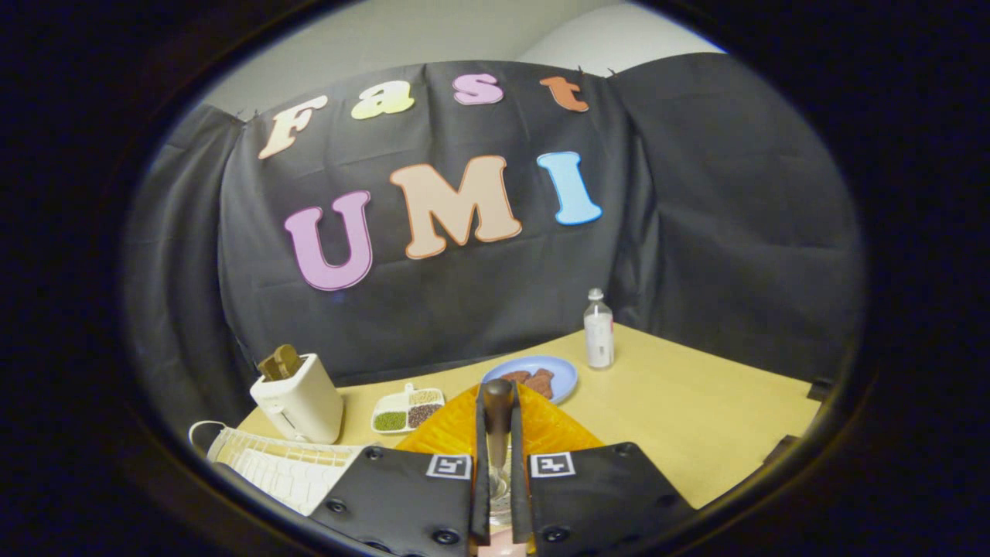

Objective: Take the plate from the dish rack, then take the spoon from the basket and place it into the plate.

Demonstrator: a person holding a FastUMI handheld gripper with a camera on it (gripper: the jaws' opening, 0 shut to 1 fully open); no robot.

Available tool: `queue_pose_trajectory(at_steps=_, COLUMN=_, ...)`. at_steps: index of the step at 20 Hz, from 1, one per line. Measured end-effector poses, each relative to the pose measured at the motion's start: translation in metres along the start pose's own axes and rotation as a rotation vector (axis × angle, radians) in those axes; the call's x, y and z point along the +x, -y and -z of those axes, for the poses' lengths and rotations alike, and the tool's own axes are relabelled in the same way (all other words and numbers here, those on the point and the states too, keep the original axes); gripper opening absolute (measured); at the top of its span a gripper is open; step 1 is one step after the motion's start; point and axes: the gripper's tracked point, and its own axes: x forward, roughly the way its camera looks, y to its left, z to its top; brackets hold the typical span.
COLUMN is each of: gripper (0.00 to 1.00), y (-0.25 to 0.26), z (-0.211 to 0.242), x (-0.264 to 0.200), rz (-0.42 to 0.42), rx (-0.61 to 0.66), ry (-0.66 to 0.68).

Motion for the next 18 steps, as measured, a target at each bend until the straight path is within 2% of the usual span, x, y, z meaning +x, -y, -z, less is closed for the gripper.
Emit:
queue_pose_trajectory(at_steps=11, gripper=0.14, y=0.024, z=0.004, x=-0.082, rz=0.08, rx=0.121, ry=0.024)
queue_pose_trajectory(at_steps=18, gripper=0.14, y=0.047, z=0.058, x=-0.1, rz=0.139, rx=0.155, ry=-0.059)
